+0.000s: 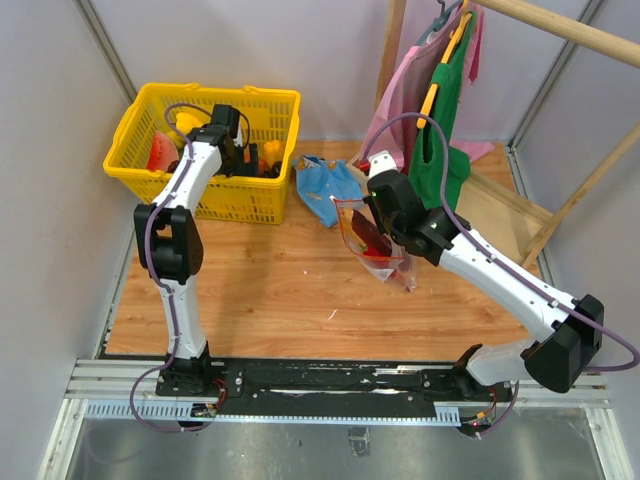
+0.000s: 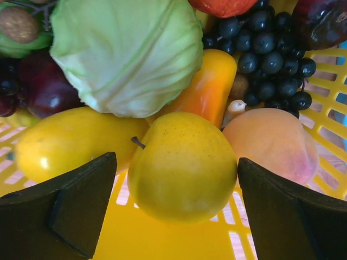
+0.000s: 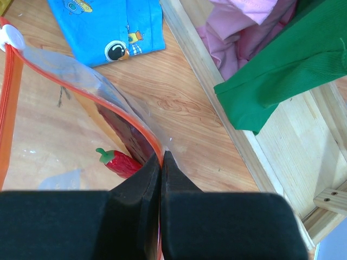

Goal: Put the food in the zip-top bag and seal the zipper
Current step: Pick up the fake fruit from the bin.

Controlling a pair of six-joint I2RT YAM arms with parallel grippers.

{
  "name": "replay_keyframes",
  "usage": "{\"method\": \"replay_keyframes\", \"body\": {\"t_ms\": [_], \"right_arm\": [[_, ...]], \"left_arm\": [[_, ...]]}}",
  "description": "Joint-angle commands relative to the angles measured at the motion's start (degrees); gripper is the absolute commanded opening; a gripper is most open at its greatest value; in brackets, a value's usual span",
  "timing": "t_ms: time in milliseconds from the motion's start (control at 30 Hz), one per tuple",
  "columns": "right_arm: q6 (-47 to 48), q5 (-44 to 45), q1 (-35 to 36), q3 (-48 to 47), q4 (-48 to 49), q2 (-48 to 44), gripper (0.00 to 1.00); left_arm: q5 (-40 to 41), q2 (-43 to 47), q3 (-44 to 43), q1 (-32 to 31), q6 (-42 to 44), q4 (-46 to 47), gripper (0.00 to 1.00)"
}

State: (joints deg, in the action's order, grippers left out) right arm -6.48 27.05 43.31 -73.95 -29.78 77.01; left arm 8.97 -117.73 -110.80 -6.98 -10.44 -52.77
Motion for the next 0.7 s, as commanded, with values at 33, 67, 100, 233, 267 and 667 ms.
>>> {"method": "replay_keyframes", "body": {"t_ms": [33, 67, 100, 233, 267, 667], "right_arm": [[-0.8, 1.1, -0.9, 0.7, 1.0, 0.8, 0.01], [-0.8, 1.1, -0.9, 0.7, 1.0, 0.9, 0.01], [-0.8, 1.1, -0.9, 0.7, 1.0, 0.9, 0.01], [-0.8, 1.0, -0.9, 0.7, 1.0, 1.1, 0.01], [-0.8, 1.0, -0.9, 0.7, 1.0, 1.1, 0.01], [-0.9, 1.2, -0.9, 0.6, 1.1, 0.8, 0.01]], "left_arm": [[-2.3, -3.3, -0.3, 0.4, 2.2, -2.6, 0.97], [-2.4, -3.8, -0.2, 0.4, 2.3, -2.6, 0.97], [-2.4, -4.3, 0.0, 0.4, 2.3, -2.6, 0.97], [-2.7, -5.9, 0.1, 0.4, 2.3, -2.8, 0.97], [-3.3, -6.1, 0.1, 0.4, 2.3, -2.9, 0.96], [-3.1, -2.5, -2.0, 0.4, 2.1, -3.3, 0.64]]}}
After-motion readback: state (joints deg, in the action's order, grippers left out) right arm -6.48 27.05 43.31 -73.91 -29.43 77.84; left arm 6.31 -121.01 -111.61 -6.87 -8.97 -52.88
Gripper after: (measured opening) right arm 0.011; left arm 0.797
